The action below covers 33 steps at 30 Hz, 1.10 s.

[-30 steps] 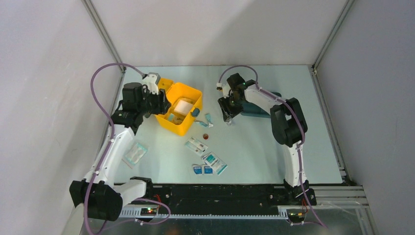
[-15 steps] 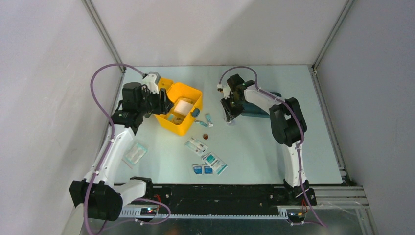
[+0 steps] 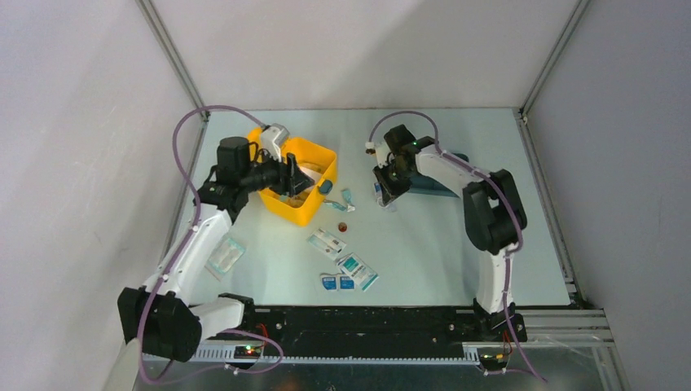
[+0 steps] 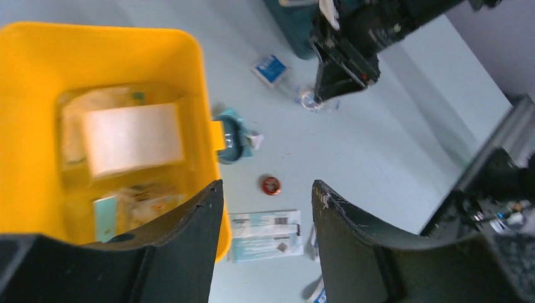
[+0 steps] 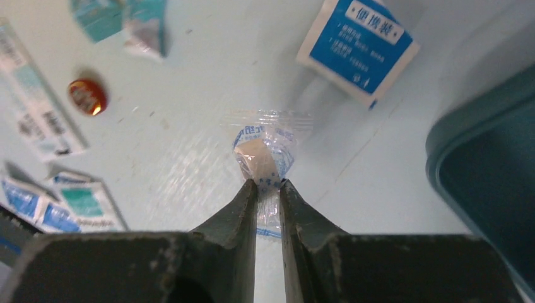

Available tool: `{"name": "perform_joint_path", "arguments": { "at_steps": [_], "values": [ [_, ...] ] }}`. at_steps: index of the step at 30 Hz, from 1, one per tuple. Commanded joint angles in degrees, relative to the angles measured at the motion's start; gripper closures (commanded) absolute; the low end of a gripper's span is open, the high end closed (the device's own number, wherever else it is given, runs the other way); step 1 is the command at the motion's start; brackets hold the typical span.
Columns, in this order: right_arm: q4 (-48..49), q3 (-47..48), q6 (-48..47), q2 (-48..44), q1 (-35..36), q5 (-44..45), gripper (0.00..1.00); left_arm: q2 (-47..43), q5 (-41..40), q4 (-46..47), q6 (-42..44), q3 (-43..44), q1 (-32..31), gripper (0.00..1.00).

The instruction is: Organize the medicine kit

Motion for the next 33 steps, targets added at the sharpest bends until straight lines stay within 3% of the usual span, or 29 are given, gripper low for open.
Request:
{"name": "perform_joint_path", "arguments": {
  "at_steps": [1,7,11,25,30,33],
  "values": [
    [1.6,-1.9,-2.5,-12.9,0.8,-3.8,0.82,3.9,11.0,2.6,3.2,2.4,-3.3,0.4],
    [1.0,-3.2,-4.9,-22.2,2.3,-8.5,0.82,10.1,14.8,3.0,2.0,6.5,-6.5,0.3],
    [0.1,-3.2,-5.9,-25.4,3.8,-12.6,0.82,13.3,16.8,3.0,0.5,9.2,-9.6,0.29],
    [-2.0,-1.3,-7.8,-25.7,8.4,-17.5,0.82,18.9,20.4,3.3,-3.4,11.1,-14.3,0.28],
    [-2.2,-0.7,-7.5,-25.4,8.7,-18.9,0.82,20.3,22.2,3.4,-4.2,11.7,-14.8,0.32],
    [-2.2,-0.7,-7.5,-25.1,8.6,-18.7,0.82,21.2,24.2,3.6,-4.7,12.0,-14.9,0.46]
  ]
}}
